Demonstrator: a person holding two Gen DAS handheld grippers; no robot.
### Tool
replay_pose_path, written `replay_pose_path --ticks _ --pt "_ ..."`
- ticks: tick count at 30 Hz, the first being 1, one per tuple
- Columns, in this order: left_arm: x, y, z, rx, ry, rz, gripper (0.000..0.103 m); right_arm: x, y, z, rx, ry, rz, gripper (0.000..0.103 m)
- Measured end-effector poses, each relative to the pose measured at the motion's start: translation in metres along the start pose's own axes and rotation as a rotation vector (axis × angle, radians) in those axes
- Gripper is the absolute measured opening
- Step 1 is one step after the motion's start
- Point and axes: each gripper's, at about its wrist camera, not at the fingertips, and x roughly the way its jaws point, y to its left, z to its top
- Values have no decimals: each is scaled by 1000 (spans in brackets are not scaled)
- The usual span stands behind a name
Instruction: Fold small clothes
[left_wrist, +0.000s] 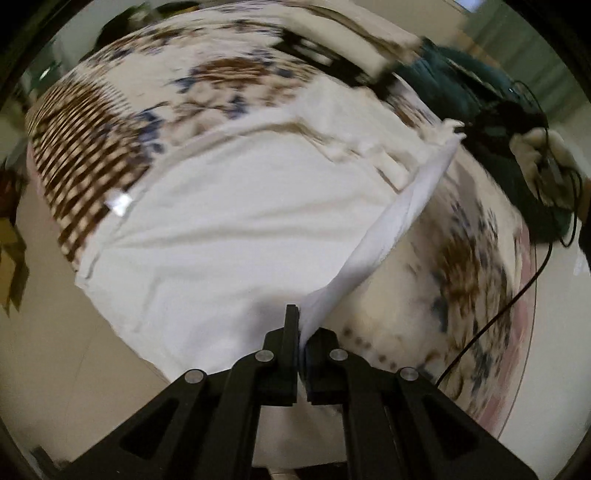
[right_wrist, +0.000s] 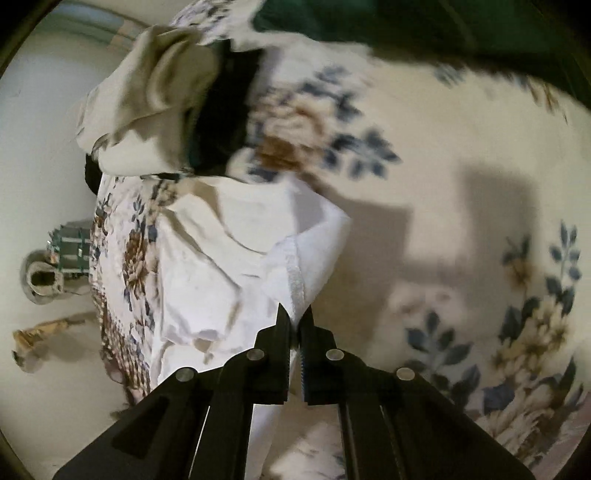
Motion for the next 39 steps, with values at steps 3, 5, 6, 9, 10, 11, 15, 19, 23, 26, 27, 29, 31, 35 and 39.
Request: replay_pose_path --ticks 3,5,6,9,10,11,15,19,23,26,27,29,31,35,39 --pt "0 34 19 -74 -6 -18 0 10 56 11 -59 -2 -53 4" --pt "5 58 31 -116 -4 -29 0 28 101 21 -98 -7 -102 4" --pt "11 76 41 -134 -1 -25 0 41 118 26 -107 -6 -116 4" --pt "26 113 62 -160 16 -10 0 85 171 42 -137 13 -172 4" --pt "31 125 66 -173 22 -8 0 99 184 46 -144 19 -192 4" --pt "41 140 73 -191 39 -12 0 115 200 49 -160 30 -215 4" --pt "57 174 87 -219 69 -22 1 170 241 59 -199 50 -303 4" --pt "66 190 95 -209 90 -22 1 203 257 64 -180 50 -364 4" --pt "78 211 97 -210 121 -12 1 222 263 65 -178 48 -419 4" --pt "81 228 93 -236 156 -31 6 233 261 66 -159 56 -440 4" --pt "80 236 90 -246 165 -31 7 234 260 67 -156 65 -441 5" --pt "75 252 84 -264 196 -3 10 231 261 65 -159 76 -413 19" --pt "68 267 79 -276 208 25 9 220 268 56 -173 72 -345 43" --pt "53 290 74 -312 219 26 17 172 271 17 -215 38 -281 53" --pt "45 287 77 -284 219 -52 33 136 255 -52 -233 60 -270 55"
